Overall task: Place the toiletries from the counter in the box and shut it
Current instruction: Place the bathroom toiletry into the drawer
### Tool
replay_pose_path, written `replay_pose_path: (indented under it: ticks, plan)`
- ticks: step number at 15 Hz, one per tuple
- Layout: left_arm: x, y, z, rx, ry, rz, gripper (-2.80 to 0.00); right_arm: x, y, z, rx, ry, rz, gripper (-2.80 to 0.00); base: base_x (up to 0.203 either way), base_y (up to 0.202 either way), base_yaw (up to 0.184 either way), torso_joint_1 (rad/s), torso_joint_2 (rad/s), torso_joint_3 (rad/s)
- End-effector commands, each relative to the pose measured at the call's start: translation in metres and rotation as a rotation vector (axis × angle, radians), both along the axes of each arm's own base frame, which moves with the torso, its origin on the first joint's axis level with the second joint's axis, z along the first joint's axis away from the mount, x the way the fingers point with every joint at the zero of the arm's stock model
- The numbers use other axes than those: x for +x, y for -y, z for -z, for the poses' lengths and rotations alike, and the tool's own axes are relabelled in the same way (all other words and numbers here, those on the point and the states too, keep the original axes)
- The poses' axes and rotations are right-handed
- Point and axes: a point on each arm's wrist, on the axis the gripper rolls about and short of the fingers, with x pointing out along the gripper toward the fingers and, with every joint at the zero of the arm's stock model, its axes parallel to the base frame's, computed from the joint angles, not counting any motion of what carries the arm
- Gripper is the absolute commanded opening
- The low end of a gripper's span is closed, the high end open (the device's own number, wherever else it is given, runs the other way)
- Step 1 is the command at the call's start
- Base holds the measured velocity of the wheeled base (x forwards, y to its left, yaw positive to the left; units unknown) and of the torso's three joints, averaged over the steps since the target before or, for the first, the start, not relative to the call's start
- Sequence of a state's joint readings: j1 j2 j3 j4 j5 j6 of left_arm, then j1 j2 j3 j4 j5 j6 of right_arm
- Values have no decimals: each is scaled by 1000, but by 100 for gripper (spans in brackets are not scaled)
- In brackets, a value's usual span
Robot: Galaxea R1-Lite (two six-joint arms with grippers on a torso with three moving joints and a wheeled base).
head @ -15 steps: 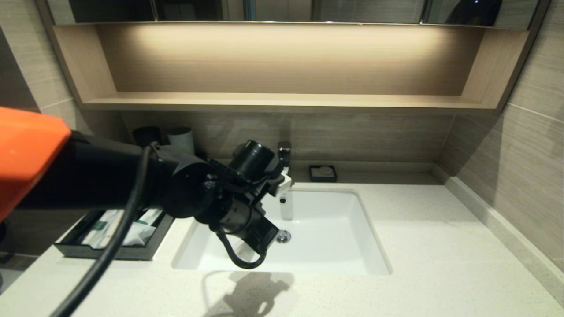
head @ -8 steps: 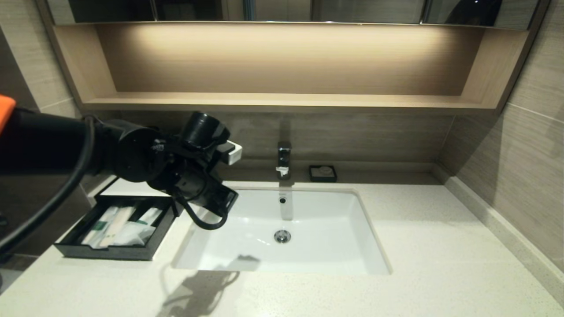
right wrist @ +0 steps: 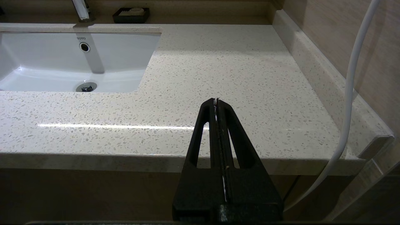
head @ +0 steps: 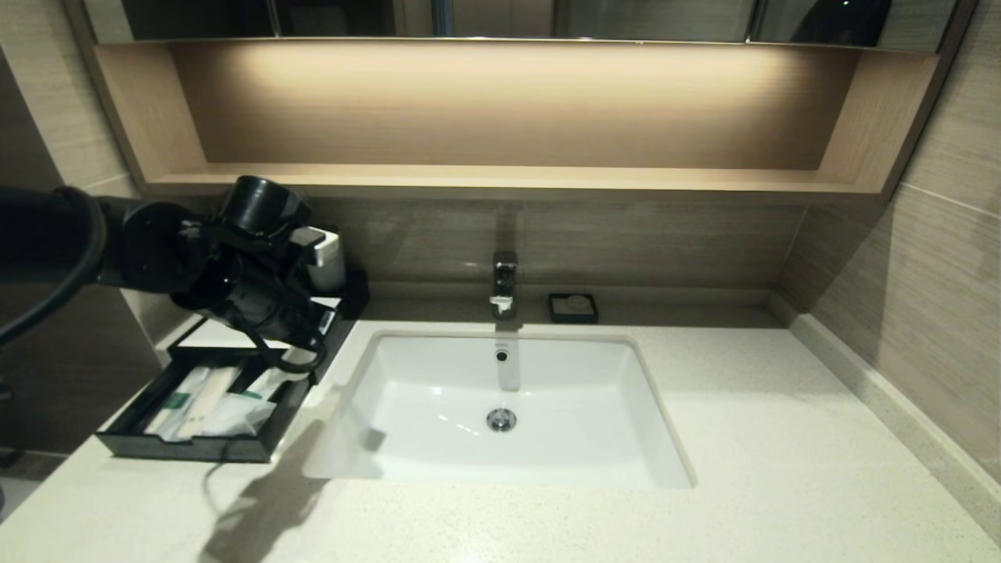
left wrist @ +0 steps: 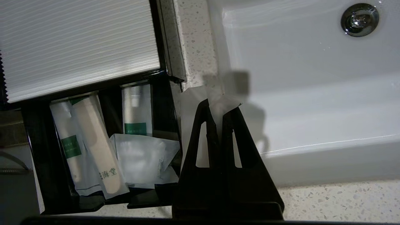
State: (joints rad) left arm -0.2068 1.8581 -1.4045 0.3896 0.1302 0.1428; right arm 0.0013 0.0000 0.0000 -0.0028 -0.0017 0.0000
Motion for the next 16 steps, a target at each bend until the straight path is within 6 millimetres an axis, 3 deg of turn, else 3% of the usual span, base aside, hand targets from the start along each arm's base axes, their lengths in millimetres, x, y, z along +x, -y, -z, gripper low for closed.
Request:
replay_pose_path:
  ticks: [1,6,12,16]
  plan:
    - [2,-18,0,3,-2,-52,-280,0,0,0,0,-1,0,-280,0,0,0,0,0,0]
    - [8,-45,5,20,-13,-105,-280,0,0,0,0,-1,0,-280,0,0,0,0,0,0]
    - [19,-84,24,51,-66,-181,-280,0,0,0,0,-1,0,-280,0,0,0,0,0,0]
    - [19,-87,39,31,-115,-170,-280,0,0,0,0,-1,0,-280,0,0,0,0,0,0]
